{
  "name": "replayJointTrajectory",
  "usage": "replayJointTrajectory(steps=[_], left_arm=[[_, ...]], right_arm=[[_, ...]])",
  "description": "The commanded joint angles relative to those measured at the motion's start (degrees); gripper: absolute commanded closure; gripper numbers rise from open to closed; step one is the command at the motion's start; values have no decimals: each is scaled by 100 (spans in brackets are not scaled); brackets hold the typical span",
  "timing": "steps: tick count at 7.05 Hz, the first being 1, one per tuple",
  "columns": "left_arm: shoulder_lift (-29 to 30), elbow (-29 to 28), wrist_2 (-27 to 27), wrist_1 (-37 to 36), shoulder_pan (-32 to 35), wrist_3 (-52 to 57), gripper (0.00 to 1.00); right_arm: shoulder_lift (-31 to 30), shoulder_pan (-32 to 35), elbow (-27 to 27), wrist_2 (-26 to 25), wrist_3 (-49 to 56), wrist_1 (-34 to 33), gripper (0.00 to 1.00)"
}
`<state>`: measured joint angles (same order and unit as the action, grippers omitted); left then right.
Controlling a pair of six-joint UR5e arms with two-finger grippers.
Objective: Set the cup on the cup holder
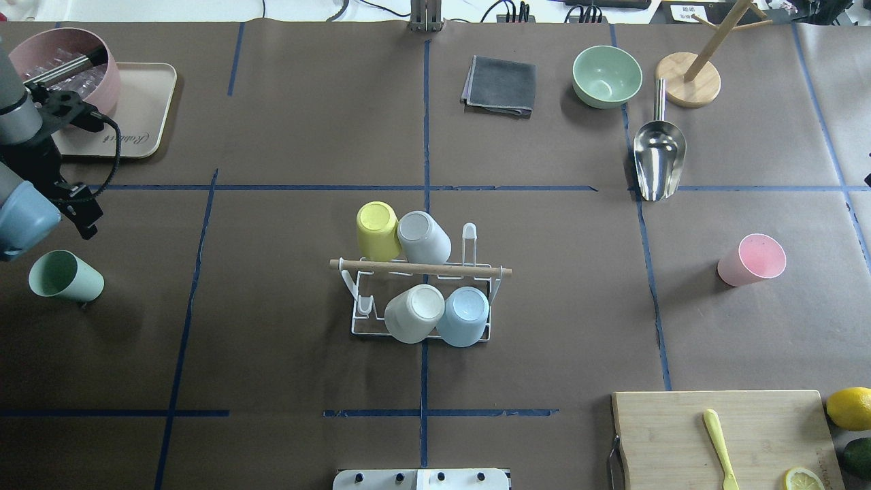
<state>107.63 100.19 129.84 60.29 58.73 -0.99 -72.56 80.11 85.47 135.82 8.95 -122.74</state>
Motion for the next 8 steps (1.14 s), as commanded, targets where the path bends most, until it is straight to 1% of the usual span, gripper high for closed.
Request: replayJointTrajectory(steps=[1, 2, 3, 4, 5, 6, 7, 8], left_arm=[[361, -366, -2, -465, -257, 11, 0], [468, -464, -11, -466, -266, 11, 0], [513, -552, -11, -474, -266, 11, 0], [704, -814, -11, -474, -249, 19, 0], [854, -1191, -11, -413, -240, 63, 0], [864, -1404, -20, -387, -240, 438, 0], [865, -1588, -351, -299, -214, 894, 0], [865, -1729, -624, -194, -205, 1020, 0]], right_arm=[[1127, -40, -1255, -3, 492, -926, 0], [1226, -57, -1478, -3, 493, -945, 0], [1436, -127, -1872, 302, 493, -962, 0], [1630, -423, -2189, 409, 493, -980, 0], [1623, -714, -2244, 419, 493, -980, 0], [1579, -960, -2254, 419, 493, -980, 0], [1587, -1050, -2262, 445, 485, -980, 0], [1588, -1111, -2262, 480, 484, -980, 0]])
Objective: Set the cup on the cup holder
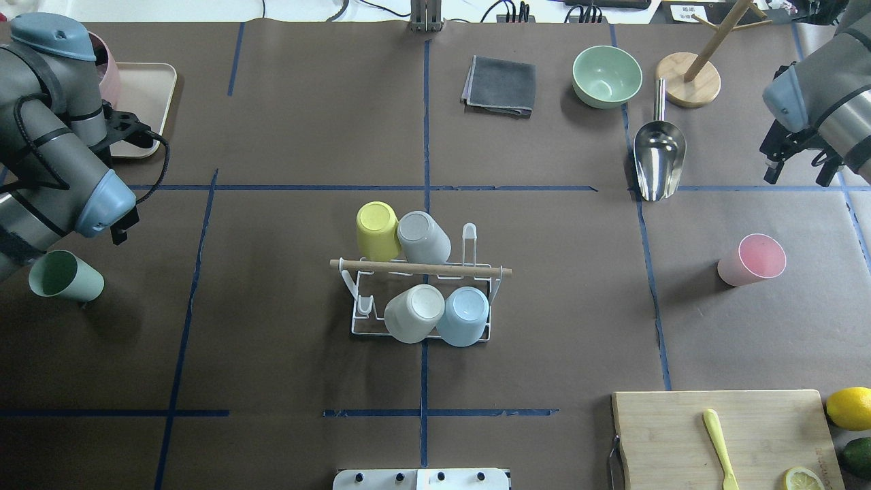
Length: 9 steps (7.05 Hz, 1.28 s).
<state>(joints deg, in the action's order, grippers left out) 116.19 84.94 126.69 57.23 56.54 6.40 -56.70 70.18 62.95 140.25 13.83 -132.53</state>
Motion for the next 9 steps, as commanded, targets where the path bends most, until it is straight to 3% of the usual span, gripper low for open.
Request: replayJointTrajectory(steps=[1, 6, 9], left_arm=[[18, -319, -311, 112, 15, 370, 0], [141, -1067, -250, 113, 33, 370, 0], [158, -1154, 285, -150, 33, 353, 0]], right_arm=[[-8, -318, -11, 90, -12, -1, 0], [-218, -697, 15, 354, -109, -9, 0], [-315, -742, 42, 346, -100, -149, 0]])
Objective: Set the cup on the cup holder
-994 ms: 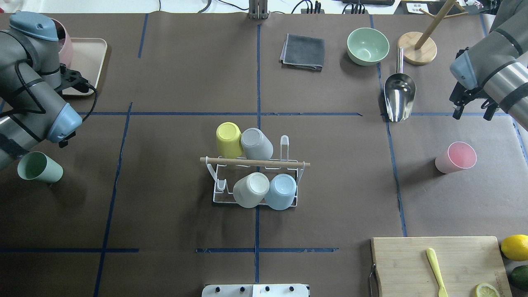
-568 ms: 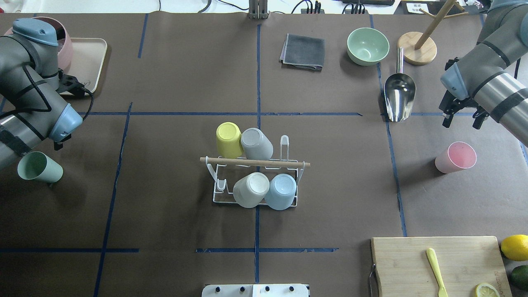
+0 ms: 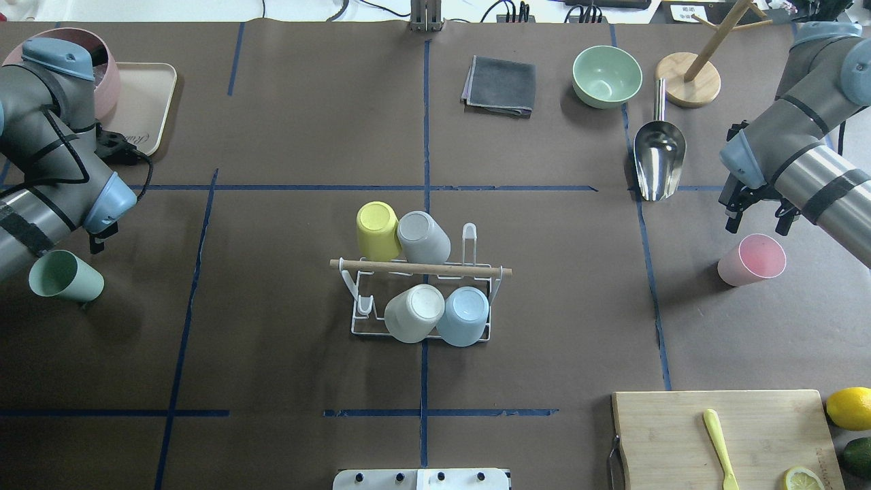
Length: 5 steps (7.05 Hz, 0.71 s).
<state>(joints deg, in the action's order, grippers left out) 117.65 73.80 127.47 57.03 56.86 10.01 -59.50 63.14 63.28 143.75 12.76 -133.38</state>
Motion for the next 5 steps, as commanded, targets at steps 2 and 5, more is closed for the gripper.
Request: replayJointTrajectory(steps=[2, 5], left_arm=[[30, -259, 252, -332, -9, -8, 0], [134, -339, 435, -858, -9, -8, 0]], right_arm=[[-61, -144, 9, 13, 7, -66, 0], [-70, -196, 9, 22, 7, -66, 0]])
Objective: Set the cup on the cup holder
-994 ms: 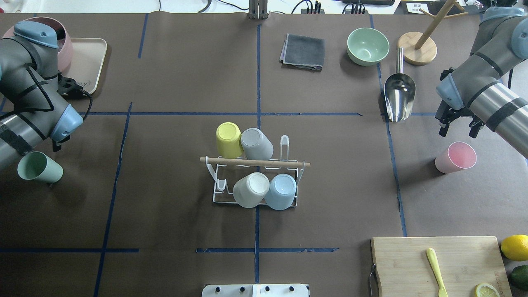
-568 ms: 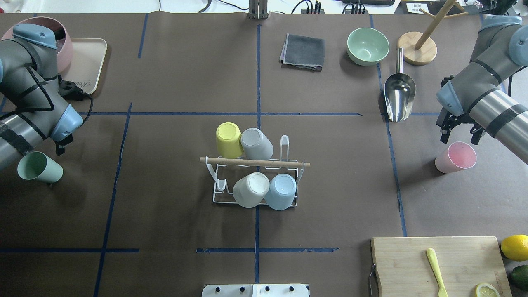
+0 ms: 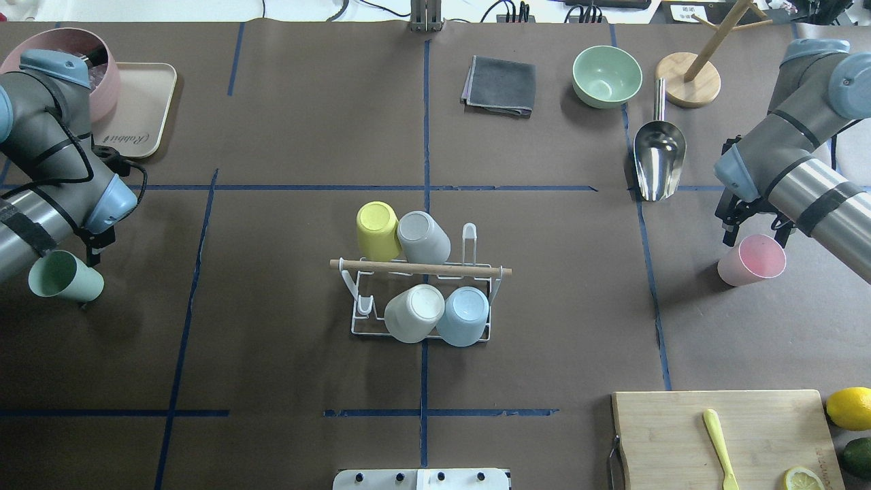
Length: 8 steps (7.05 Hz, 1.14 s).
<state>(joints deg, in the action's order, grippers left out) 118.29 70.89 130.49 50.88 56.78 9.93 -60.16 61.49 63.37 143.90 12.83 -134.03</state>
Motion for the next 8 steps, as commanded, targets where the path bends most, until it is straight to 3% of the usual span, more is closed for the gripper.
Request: replayJointTrajectory(steps=[1, 5, 8], left_arm=[[167, -197, 196, -280, 0, 0, 0], [194, -514, 197, -290, -53, 0, 0], [194, -550, 205, -763, -62, 9, 0]], right_arm=[[-13, -49, 9, 16, -9, 0, 0], [-13, -207, 18, 174, -9, -105, 0], [-118, -278, 35, 156, 9, -123, 1]])
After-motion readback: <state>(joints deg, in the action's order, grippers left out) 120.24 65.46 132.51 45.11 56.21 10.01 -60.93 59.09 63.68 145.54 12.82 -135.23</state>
